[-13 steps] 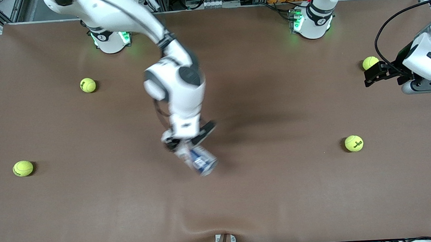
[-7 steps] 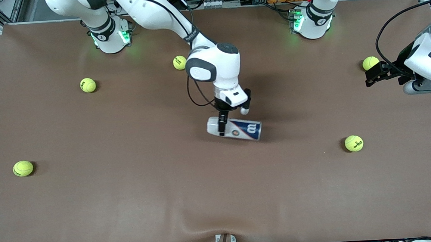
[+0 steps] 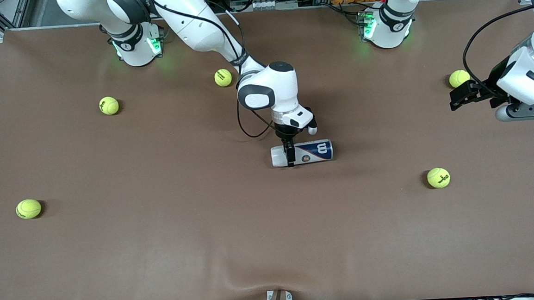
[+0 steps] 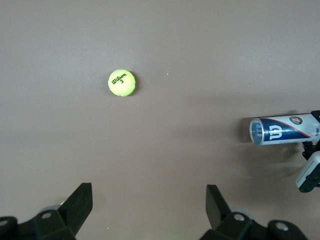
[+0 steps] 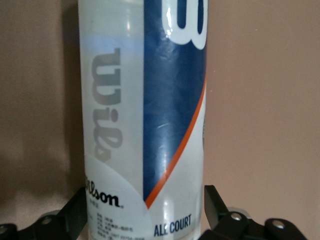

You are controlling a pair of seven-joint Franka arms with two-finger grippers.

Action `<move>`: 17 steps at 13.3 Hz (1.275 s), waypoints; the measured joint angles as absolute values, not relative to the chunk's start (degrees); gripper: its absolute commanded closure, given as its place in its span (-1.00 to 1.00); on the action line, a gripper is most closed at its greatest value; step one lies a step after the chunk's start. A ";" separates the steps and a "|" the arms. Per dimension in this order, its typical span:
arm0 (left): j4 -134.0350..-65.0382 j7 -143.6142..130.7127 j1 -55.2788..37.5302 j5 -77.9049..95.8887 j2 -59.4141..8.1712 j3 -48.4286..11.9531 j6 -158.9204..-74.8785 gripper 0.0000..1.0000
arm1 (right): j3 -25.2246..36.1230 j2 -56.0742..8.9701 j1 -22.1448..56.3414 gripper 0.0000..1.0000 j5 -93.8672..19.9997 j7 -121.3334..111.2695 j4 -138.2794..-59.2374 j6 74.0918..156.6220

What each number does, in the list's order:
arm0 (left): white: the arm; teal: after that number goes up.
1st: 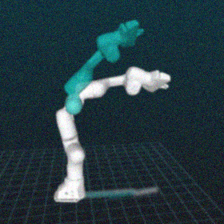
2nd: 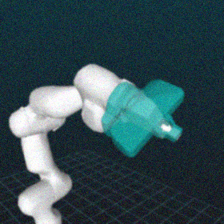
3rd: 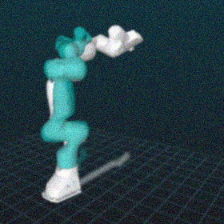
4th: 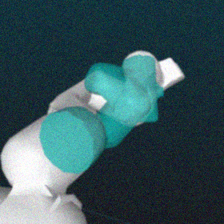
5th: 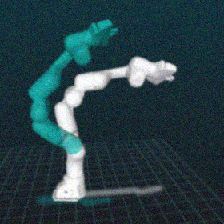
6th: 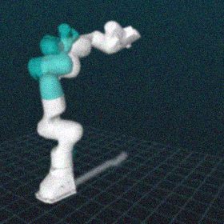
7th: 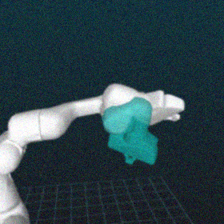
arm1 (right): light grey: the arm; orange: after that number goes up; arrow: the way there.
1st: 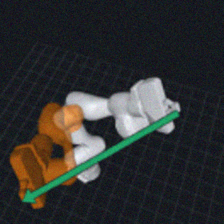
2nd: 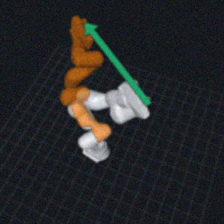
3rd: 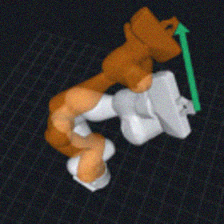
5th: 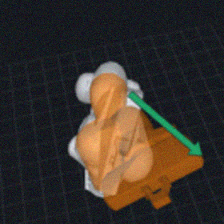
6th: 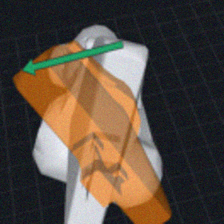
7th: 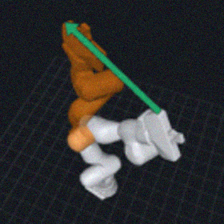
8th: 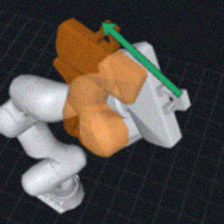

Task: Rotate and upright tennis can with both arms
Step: 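Open the right gripper and lift away while the left gripper approaches, then return the right arm to rest while the left gripper nears the can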

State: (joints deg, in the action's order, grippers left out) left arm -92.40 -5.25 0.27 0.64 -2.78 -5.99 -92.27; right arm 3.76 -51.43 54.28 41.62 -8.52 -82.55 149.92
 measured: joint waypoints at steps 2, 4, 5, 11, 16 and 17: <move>-92.40 -5.25 0.31 1.61 -3.11 -5.99 -92.27 -1.00 | 3.76 -51.27 54.24 -1.00 40.74 -8.03 -81.80 150.27; -92.42 -5.25 0.31 3.24 -3.52 -5.98 -92.27 -1.00 | 3.57 -50.10 54.24 -1.00 39.31 -7.85 -81.00 150.44; -92.45 -5.25 0.35 4.93 -3.85 -5.95 -92.27 -1.00 | 3.12 -48.86 54.25 -1.00 38.26 -7.84 -80.86 150.37; -96.03 -4.47 4.96 19.78 -7.44 -5.69 -95.04 -1.00 | -0.46 -36.90 54.12 -1.00 25.92 -8.41 -80.60 133.04; -107.41 7.45 12.98 37.36 -9.87 -5.47 -99.16 -1.00 | 0.28 -23.05 42.56 -1.00 12.67 -9.09 -80.24 109.84; -109.75 9.01 13.85 40.23 -10.06 -5.47 -99.68 -1.00 | 0.33 -21.29 38.14 -1.00 11.80 -9.63 -80.27 107.15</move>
